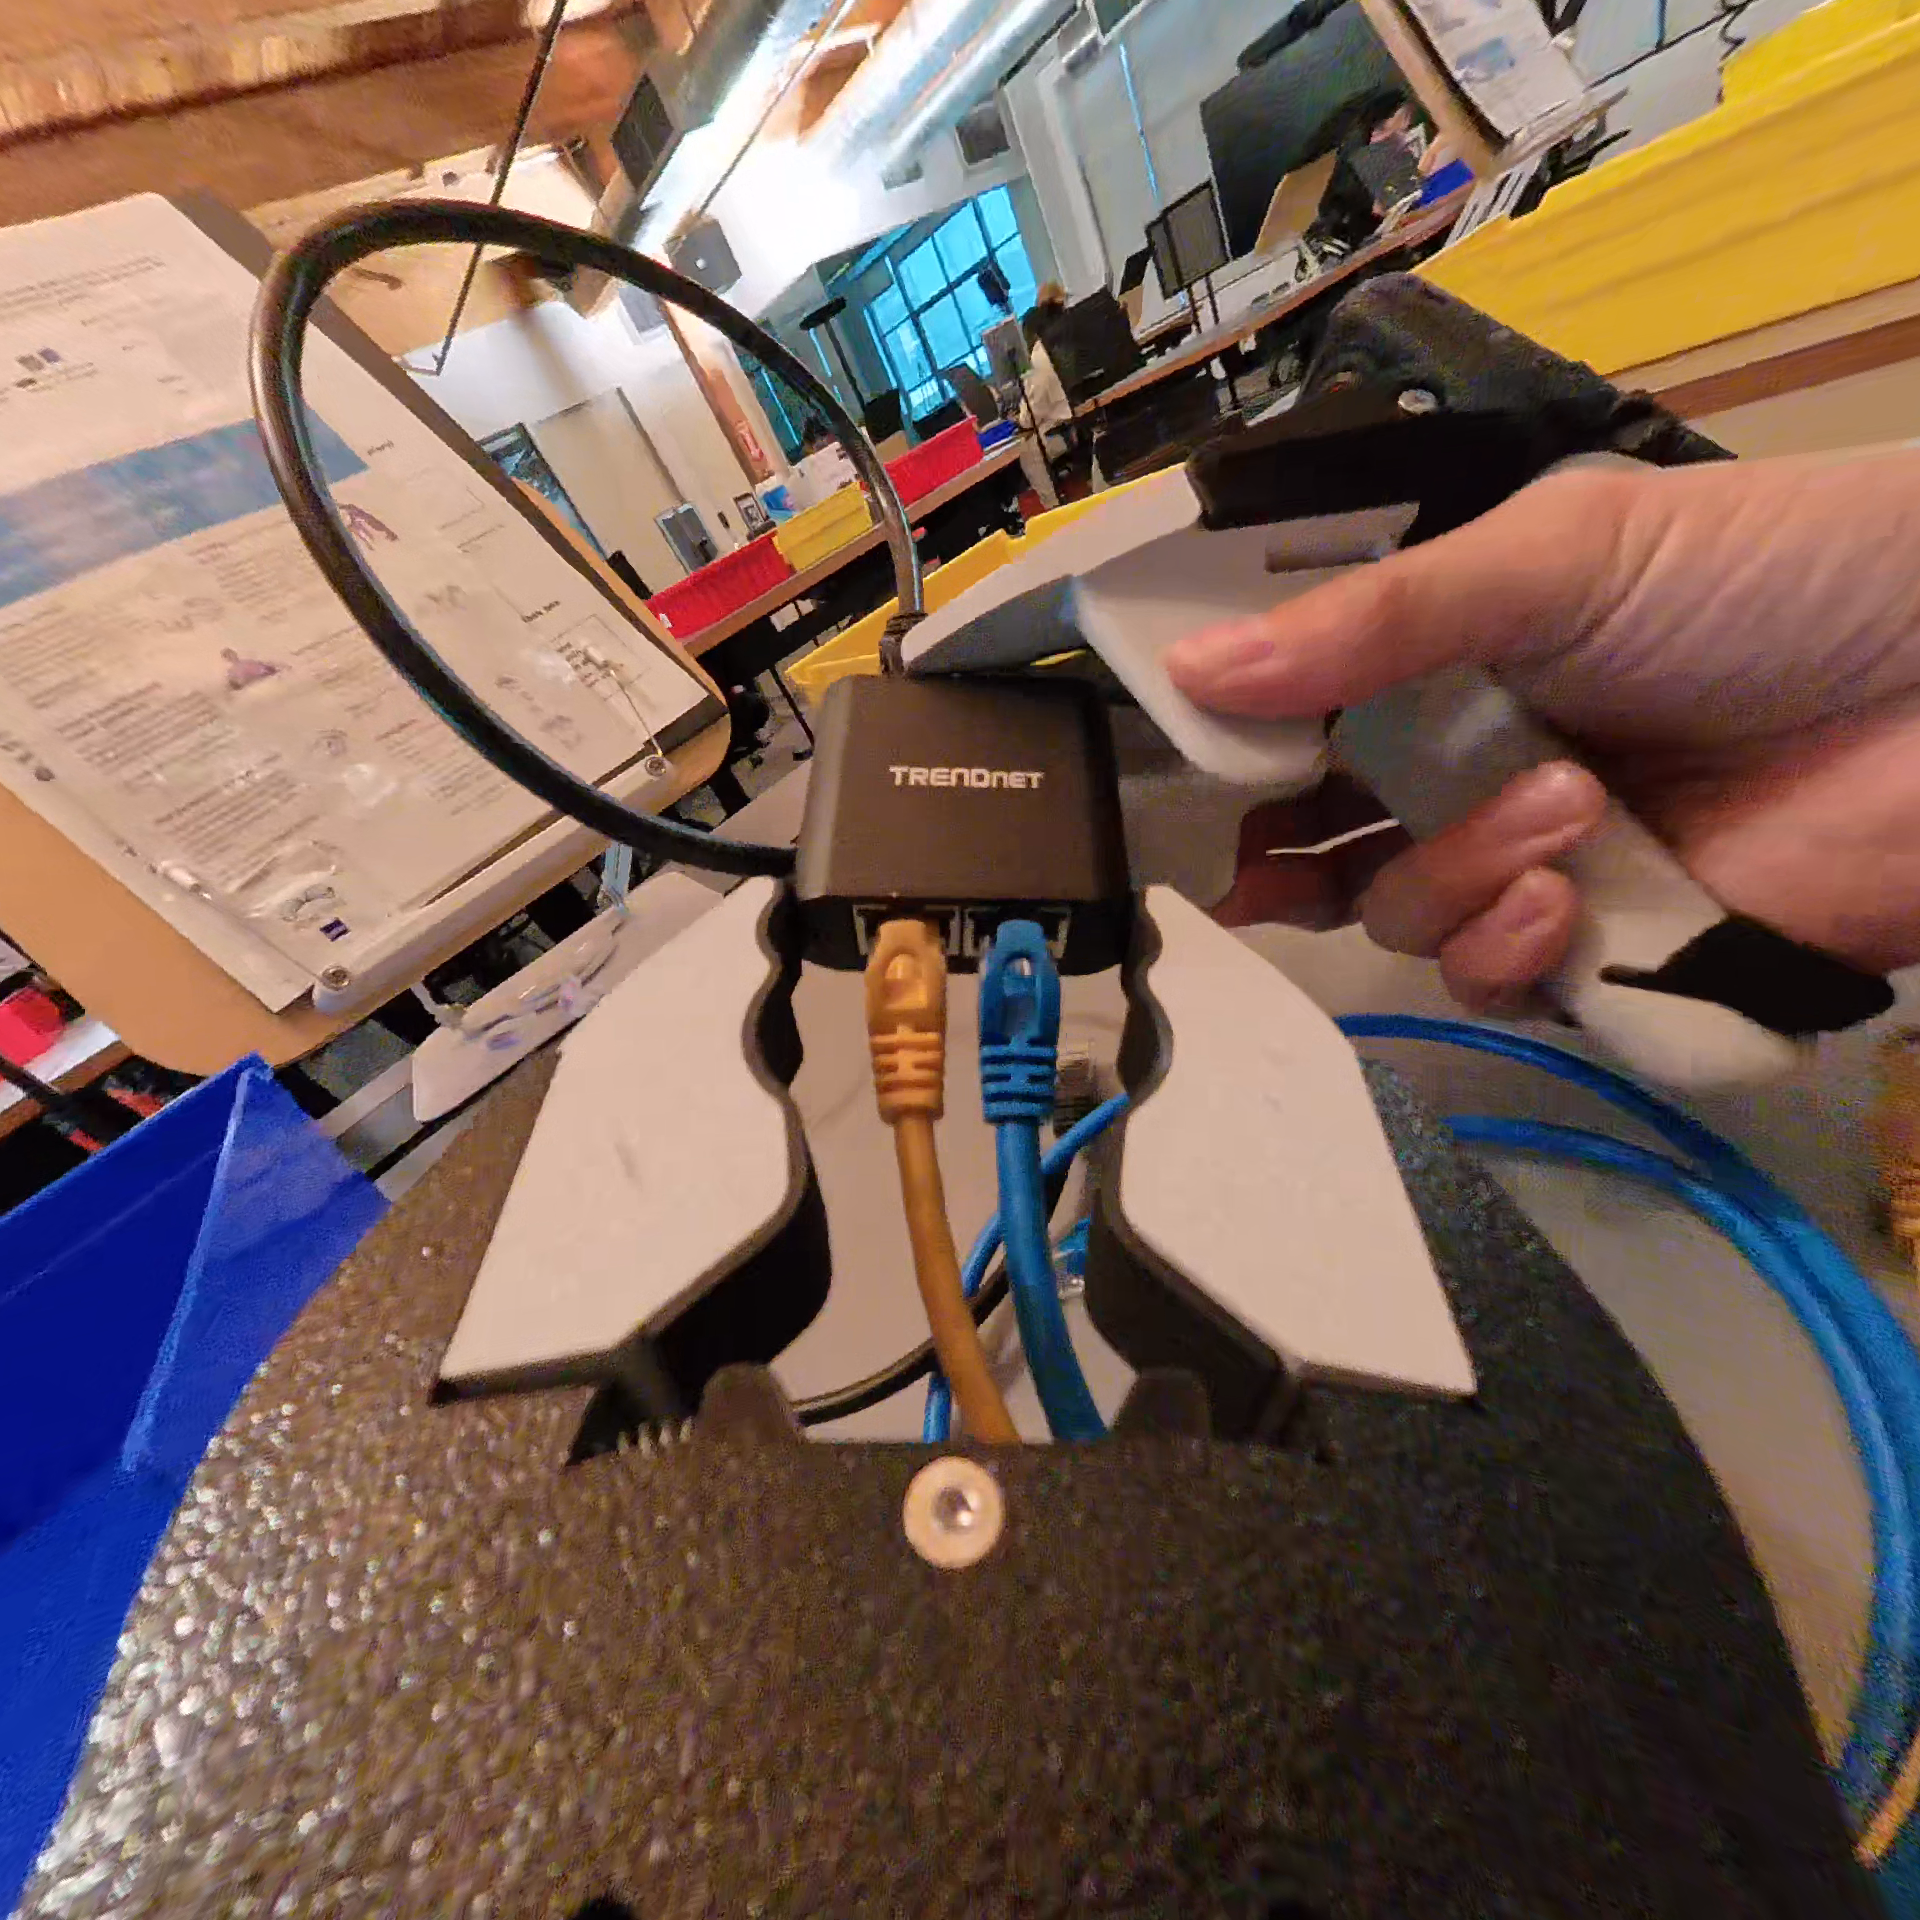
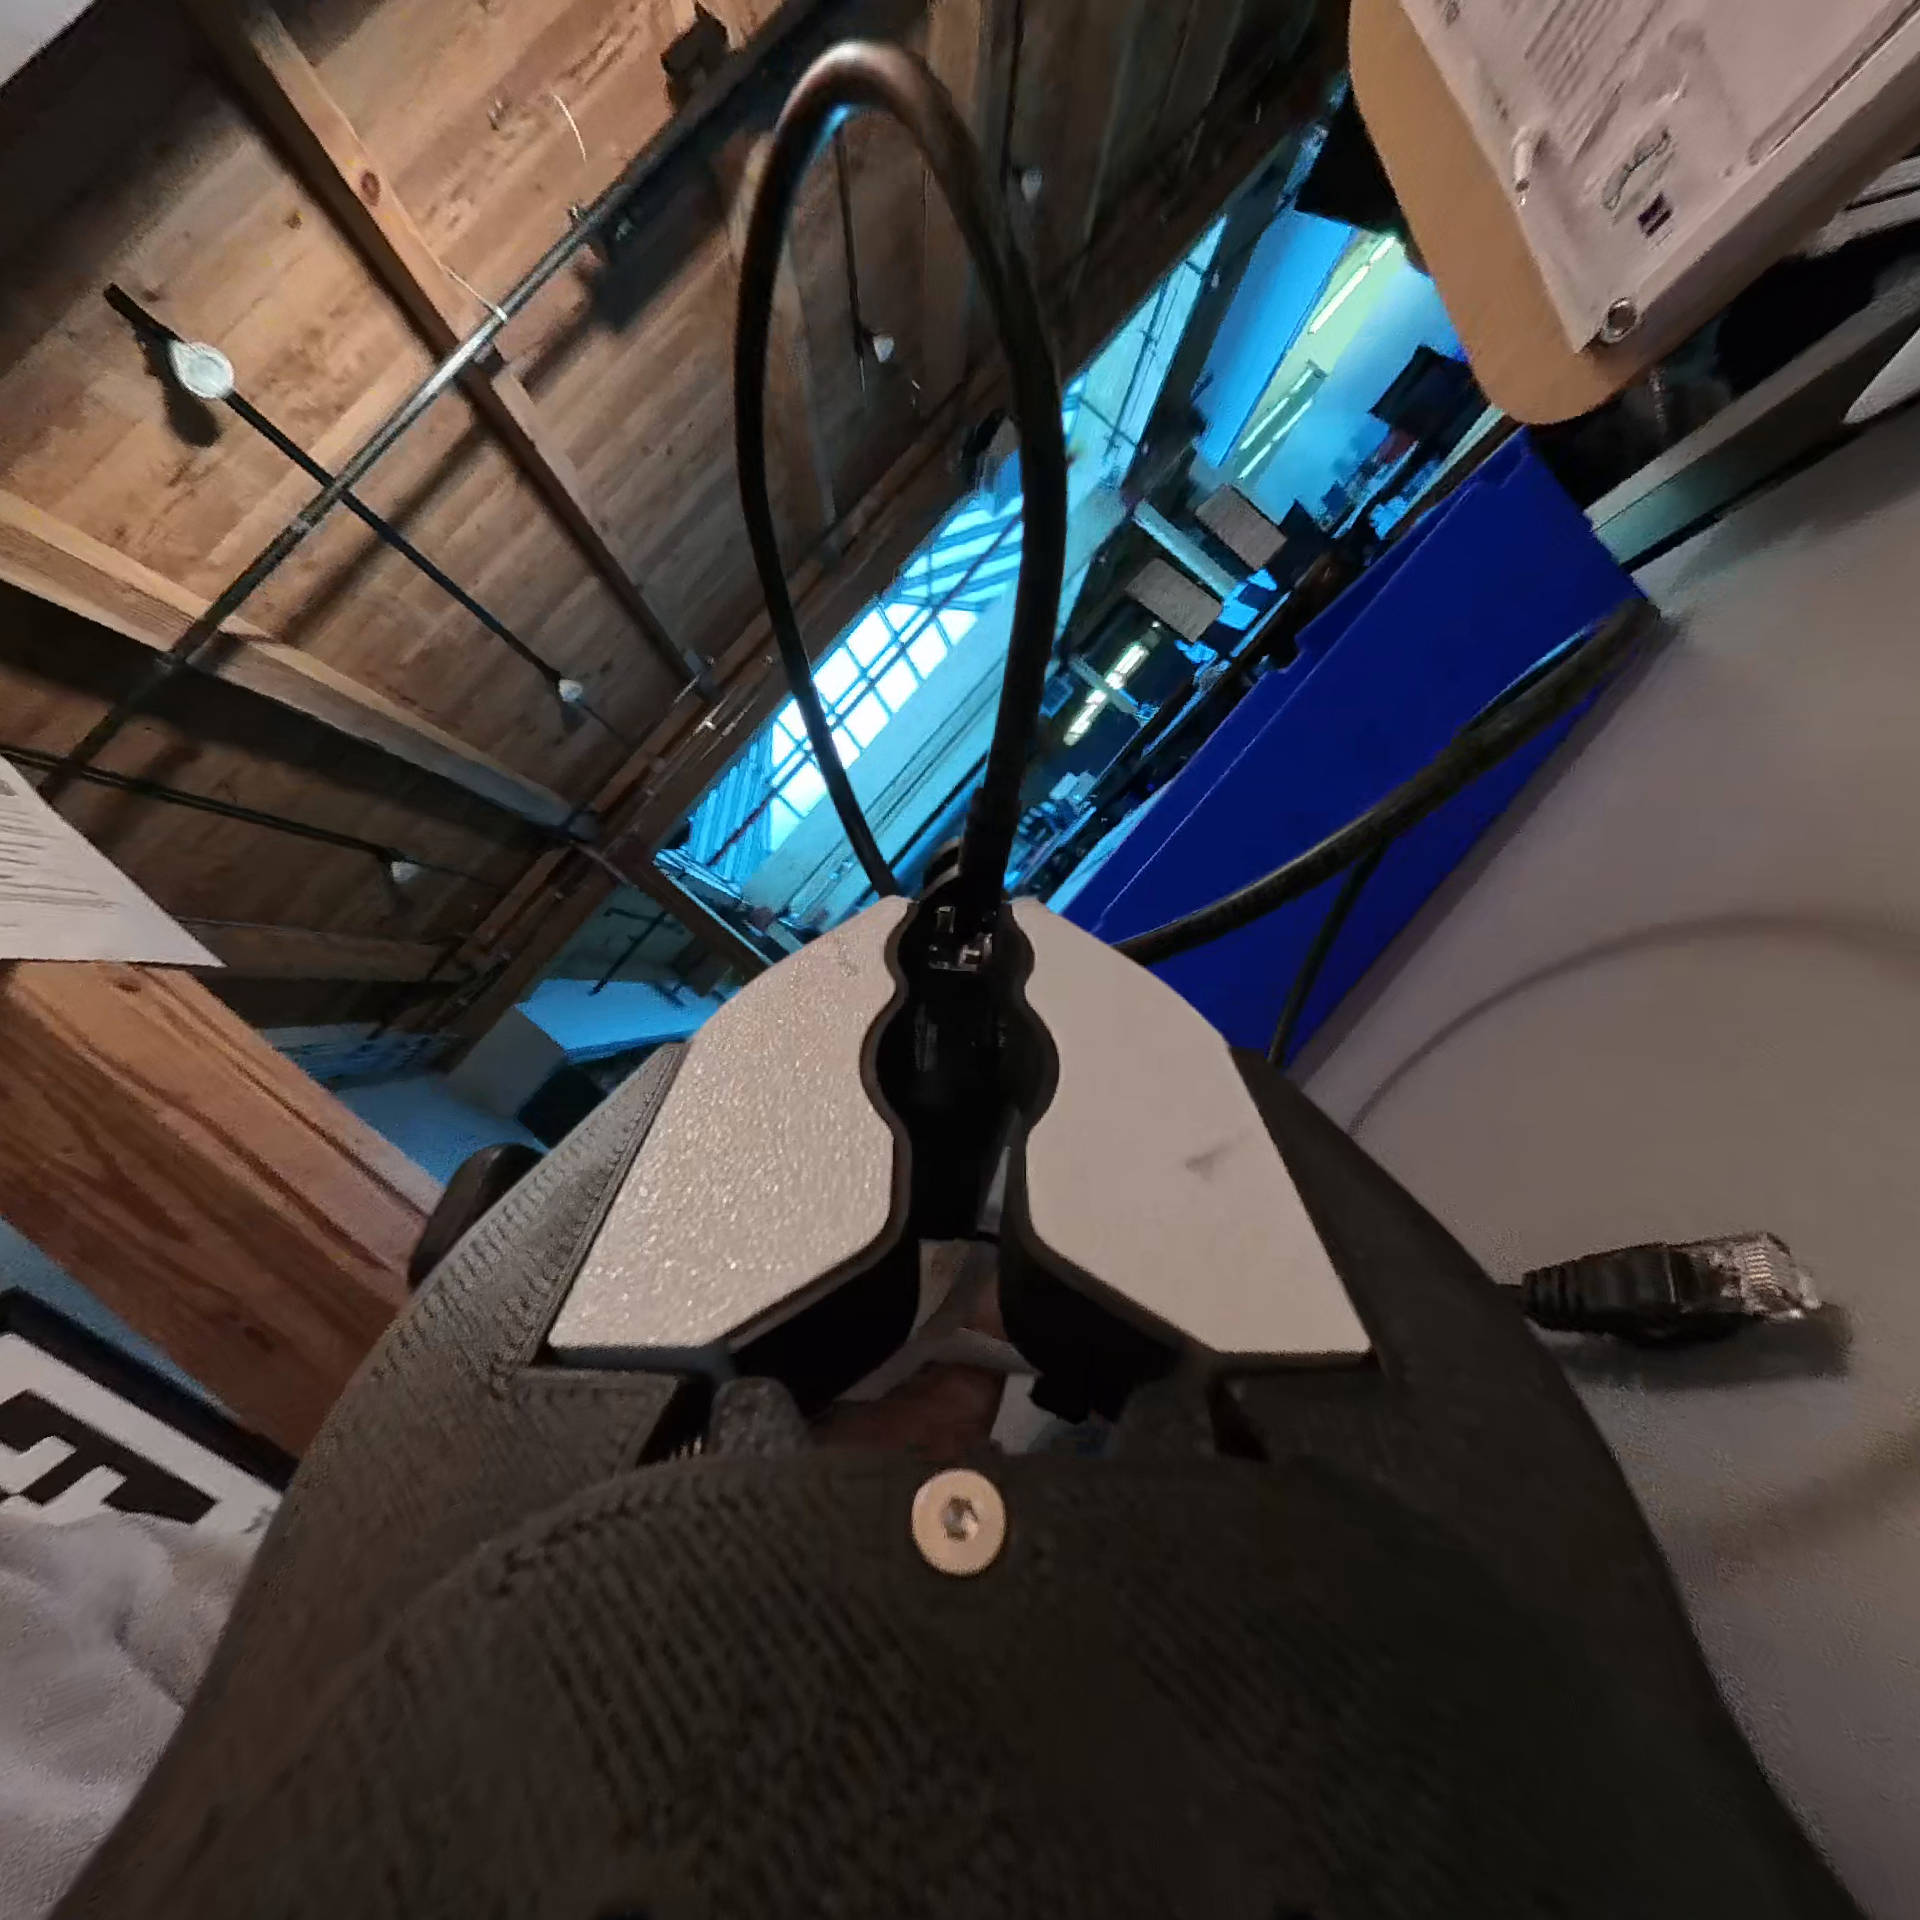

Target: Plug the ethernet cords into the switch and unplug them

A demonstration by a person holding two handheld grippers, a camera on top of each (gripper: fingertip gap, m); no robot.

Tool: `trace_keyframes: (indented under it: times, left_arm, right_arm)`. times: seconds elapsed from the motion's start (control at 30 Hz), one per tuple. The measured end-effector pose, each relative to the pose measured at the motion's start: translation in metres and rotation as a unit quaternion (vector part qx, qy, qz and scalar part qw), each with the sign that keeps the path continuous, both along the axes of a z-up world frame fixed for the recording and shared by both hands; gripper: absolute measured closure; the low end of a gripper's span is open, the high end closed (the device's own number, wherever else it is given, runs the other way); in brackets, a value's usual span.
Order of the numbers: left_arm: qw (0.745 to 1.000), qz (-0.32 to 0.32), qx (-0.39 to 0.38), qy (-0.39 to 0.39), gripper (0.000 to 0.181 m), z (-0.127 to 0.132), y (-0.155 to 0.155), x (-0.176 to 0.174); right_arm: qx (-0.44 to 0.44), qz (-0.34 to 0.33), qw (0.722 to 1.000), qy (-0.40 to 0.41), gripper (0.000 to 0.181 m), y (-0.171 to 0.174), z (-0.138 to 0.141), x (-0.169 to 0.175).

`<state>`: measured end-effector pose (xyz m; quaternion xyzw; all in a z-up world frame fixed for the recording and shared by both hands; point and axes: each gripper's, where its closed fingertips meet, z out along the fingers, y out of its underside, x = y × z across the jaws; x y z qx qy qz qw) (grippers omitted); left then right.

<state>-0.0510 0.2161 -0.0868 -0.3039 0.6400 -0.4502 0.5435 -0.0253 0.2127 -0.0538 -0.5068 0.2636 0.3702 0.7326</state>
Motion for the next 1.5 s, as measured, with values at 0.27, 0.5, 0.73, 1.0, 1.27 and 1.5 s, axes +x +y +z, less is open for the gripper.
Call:
trace_keyframes:
  times: [0.27, 0.5, 0.73, 1.0, 1.27, 1.5]
  left_arm:
    - [1.000, -0.020, -0.003, 0.011, 0.122, -0.001, -0.005, -0.001]
    - [1.000, -0.001, -0.019, 0.020, 0.122, -0.001, -0.004, 0.002]
    - [1.000, 0.004, -0.010, 0.021, 0.122, -0.002, 0.000, 0.002]
    - [1.000, 0.000, -0.011, 0.017, 0.122, -0.007, 0.000, 0.003]
    - [0.998, 0.039, 0.041, -0.001, 0.122, -0.003, 0.005, 0.002]
    - [1.000, 0.002, -0.015, -0.014, 0.122, 0.014, -0.003, -0.002]
  right_arm:
    - [0.009, -0.015, 0.997, 0.069, 0.164, 0.002, 0.001, 0.003]
    - [0.008, -0.019, 0.995, 0.096, 0.165, 0.001, -0.001, 0.004]
    - [-0.005, -0.020, 0.995, 0.095, 0.168, 0.002, -0.004, 0.004]
    - [-0.017, -0.035, 0.999, 0.029, 0.169, 0.002, -0.007, 0.001]
    - [0.016, -0.097, 0.995, 0.000, 0.171, -0.010, 0.011, 0.028]
    - [-0.037, -0.107, 0.979, -0.169, 0.171, -0.036, 0.058, 0.043]
